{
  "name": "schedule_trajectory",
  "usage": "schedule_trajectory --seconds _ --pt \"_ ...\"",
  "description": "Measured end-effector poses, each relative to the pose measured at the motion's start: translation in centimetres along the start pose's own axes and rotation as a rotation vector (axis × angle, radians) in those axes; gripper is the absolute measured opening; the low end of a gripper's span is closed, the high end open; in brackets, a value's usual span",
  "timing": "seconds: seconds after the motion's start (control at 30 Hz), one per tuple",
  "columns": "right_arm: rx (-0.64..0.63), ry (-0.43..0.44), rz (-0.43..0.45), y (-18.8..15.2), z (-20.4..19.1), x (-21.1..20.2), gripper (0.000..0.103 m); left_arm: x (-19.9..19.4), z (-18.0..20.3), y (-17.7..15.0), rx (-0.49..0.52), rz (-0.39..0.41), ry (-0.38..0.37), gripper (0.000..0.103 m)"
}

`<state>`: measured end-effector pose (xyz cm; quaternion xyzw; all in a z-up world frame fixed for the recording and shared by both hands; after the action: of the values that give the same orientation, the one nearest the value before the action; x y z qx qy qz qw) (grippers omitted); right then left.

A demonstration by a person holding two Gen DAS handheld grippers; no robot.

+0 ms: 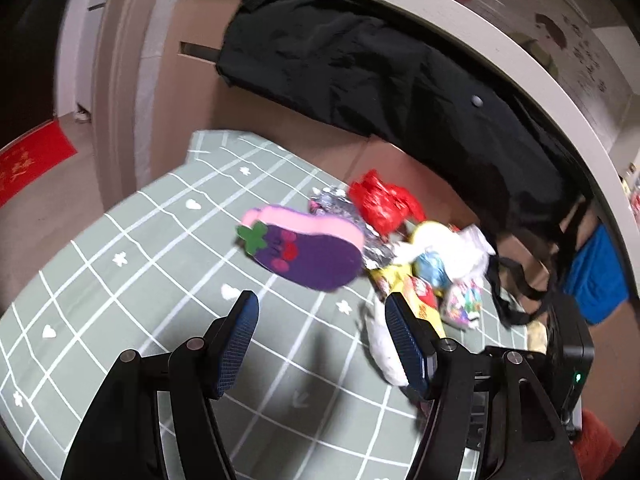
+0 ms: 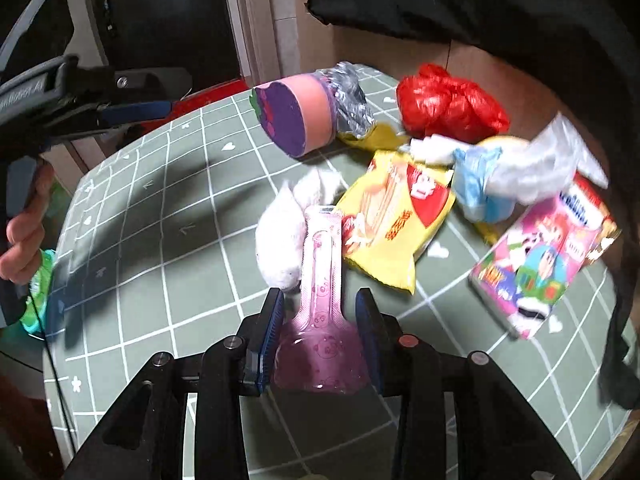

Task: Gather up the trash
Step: 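Grasp the white tissue with the left tool while the right tool grasps the pink toothbrush package, then carry tissue and toothbrush package over the bin and open both tools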

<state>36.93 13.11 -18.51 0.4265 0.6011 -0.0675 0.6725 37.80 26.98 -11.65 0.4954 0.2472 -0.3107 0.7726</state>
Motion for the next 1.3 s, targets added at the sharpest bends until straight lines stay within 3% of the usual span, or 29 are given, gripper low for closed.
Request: schedule_trajectory --seconds 0.07,0.17,0.43,0.77,1.0,1.1,1.3 --pt "-0.001 0.019 -0.009 -0.7 -0.1 -0.4 0.035 0.4 1.0 -0.5 0.026 -0.011 -0.021 0.066" --pt "0.008 0.007 -0.004 -1.8 0.1 -1.7 0.019 1.2 3.0 -1.5 0.086 -0.032 -0.049 0.066" --pt "0.123 -0.029 0.069 -4.7 3.4 -6.8 0.018 4.2 8.5 -5.5 0.242 -0.129 -0.069 0.066" --pt "0.246 -0.081 0.176 -7.6 7.0 -12.6 0.018 7.6 12.7 -8.3 0.417 -0.184 0.012 0.065" --pt "0.295 -0.130 0.222 -8.9 8.5 -14.9 0.018 8.5 13.0 -8.7 0.395 -0.183 0.072 0.042" --pt "0.308 -0.136 0.234 -9.5 8.8 -15.6 0.018 8.2 13.8 -8.9 0.423 -0.163 0.082 0.028" --pt "0.321 -0.154 0.289 -9.7 9.0 -17.4 0.018 5.0 16.2 -7.4 0.443 -0.064 0.074 0.024"
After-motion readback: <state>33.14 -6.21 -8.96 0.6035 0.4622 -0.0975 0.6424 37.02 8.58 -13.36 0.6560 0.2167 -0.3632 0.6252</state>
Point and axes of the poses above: each gripper's, at about its wrist camera, not at the fingertips, and x roughly the way its jaws point, z to its right, y to its top, the point moved 10 cm from there along x, roughly the way its jaws point, and after that the axes turned 6 degrees about -z, right-handed, at the moved point
